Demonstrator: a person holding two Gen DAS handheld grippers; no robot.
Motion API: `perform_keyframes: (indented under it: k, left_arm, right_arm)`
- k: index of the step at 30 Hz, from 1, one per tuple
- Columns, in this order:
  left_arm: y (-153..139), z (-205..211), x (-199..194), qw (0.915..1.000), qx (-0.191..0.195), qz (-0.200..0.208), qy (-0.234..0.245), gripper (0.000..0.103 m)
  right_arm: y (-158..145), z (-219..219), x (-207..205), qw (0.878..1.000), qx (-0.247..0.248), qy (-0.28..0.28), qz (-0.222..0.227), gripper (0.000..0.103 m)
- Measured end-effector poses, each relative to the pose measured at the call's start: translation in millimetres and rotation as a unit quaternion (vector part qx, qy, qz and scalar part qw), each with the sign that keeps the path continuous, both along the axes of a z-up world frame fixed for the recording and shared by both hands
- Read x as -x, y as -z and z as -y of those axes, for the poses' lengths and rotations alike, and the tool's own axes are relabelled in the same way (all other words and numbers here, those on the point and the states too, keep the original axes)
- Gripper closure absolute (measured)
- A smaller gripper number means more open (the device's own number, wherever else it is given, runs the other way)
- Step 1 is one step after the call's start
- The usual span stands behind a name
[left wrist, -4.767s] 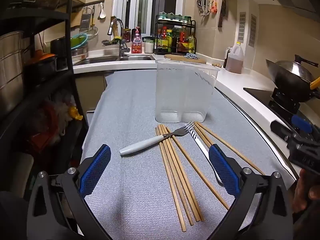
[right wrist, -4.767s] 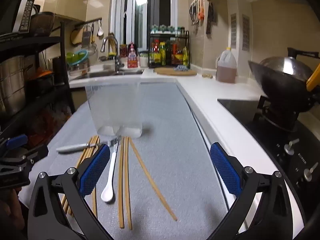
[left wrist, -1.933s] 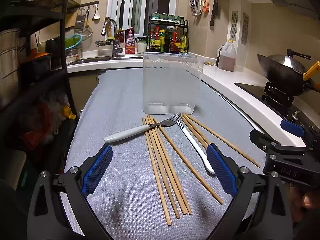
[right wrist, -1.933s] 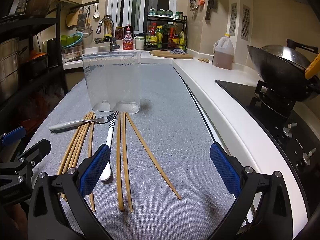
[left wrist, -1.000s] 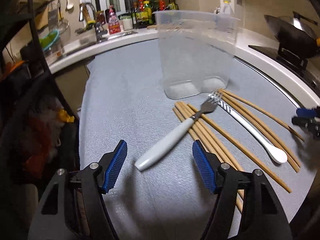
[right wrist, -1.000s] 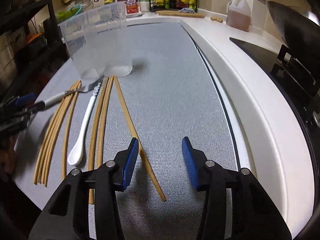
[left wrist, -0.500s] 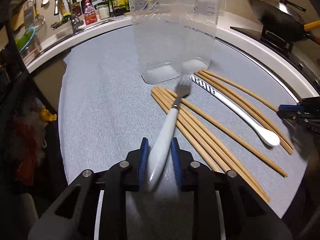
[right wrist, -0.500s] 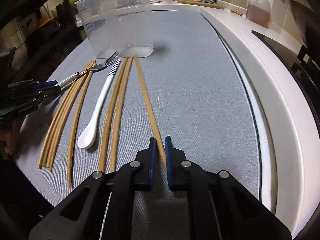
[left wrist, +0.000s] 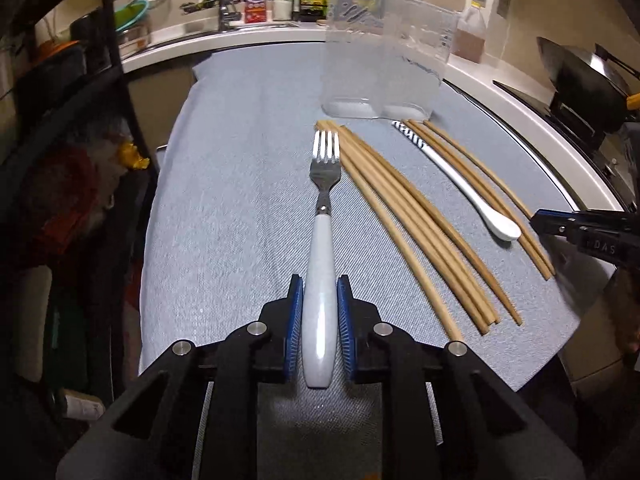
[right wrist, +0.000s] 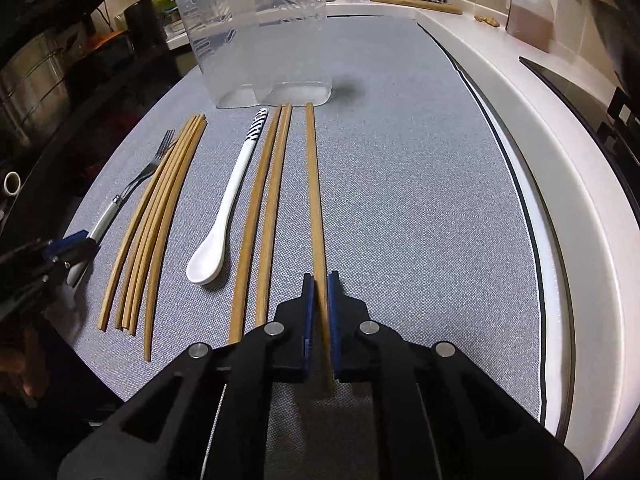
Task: Organize utensils
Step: 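Grasp the white-handled fork with the left tool while the right tool grasps a wooden chopstick, then lift the fork with the left tool while the right tool lifts its chopstick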
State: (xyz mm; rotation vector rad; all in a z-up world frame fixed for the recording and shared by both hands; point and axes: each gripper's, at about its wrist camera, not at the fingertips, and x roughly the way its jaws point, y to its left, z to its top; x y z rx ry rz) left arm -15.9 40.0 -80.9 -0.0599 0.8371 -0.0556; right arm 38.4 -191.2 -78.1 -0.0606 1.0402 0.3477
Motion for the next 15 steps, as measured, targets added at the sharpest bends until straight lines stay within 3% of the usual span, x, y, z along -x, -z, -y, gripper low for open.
perform_keyframes:
  k: [3,7,15]
  left_arm:
    - [2.2,-1.4,8.3,0.9997,0.008,0.018,-0.014,0.084]
    - [5.0,6.4,12.2,0.9991,-0.022,0.032,-0.013,0.084]
    - [4.0,3.9,5.0,0.9986,-0.017,0.045,-0.020,0.084]
  right_arm:
    - [0.1,0.7,-0.6,1.000,0.001,-0.001,0.001,0.094]
    - [0.6,1.5,0.7,1.000,0.000,-0.004,0.003,0.093]
    - [0.1,-0.9,2.4,1.000,0.009,-0.015,0.007,0.096]
